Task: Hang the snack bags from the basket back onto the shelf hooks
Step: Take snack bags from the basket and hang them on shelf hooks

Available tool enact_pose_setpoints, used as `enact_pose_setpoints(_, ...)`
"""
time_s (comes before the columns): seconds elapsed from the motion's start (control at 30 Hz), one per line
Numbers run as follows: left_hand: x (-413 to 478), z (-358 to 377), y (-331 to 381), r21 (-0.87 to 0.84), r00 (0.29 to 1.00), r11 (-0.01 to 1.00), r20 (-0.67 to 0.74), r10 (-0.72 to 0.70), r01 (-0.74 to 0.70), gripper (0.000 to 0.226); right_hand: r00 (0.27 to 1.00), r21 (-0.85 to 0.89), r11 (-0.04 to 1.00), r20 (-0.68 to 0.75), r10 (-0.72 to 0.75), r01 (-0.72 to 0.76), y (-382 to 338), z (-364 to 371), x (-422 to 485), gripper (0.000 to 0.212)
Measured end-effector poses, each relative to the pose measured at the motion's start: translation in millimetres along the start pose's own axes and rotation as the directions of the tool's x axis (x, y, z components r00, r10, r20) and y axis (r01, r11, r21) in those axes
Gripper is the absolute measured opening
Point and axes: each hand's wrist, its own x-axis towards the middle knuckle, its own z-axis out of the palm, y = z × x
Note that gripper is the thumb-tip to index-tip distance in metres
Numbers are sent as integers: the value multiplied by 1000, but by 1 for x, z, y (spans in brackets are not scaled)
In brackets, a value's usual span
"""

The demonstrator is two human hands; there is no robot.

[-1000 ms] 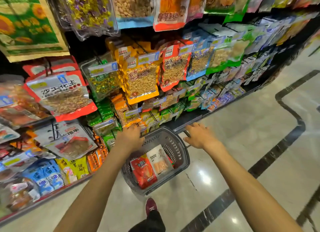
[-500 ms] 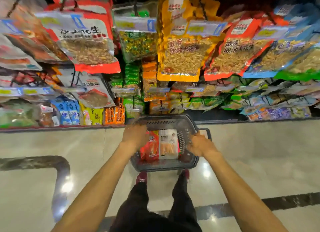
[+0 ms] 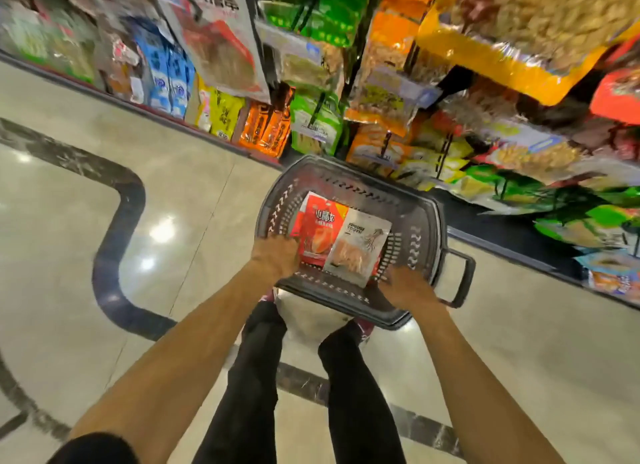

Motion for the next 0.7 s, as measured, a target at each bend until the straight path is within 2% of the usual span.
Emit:
enact_pose_setpoints(0.2,97,73,-15,-107,997,994,72,9,-1,38,998,11,1000,54,21,-22,34,82,118,41)
enact_pose_setpoints(0.3,156,112,-20,-220,997,976,71,14,2,36,996,45,997,65,66,-69,42,115,171,42)
enact_pose_setpoints(0.4,213,145,-20,-277,998,961,70,5,15,39,994,117,988,57,93,-99,56,147,227,51)
enact_pose_setpoints(0.47,245,163,-15,-308,998,951,70,-8,29,40,991,187,974,31,127,-131,67,167,261,50)
enact_pose_setpoints(0.53,277,183,-13,-409,998,910,38,-51,62,38,987,276,948,12,162,-159,75,181,287,46)
enact_pose_setpoints(0.6,303,203,-11,-475,996,876,14,-90,86,35,976,424,886,-13,216,-191,81,194,309,46)
enact_pose_setpoints(0.7,328,225,-13,-549,983,817,51,-179,177,42,936,665,699,4,352,-265,85,211,331,67)
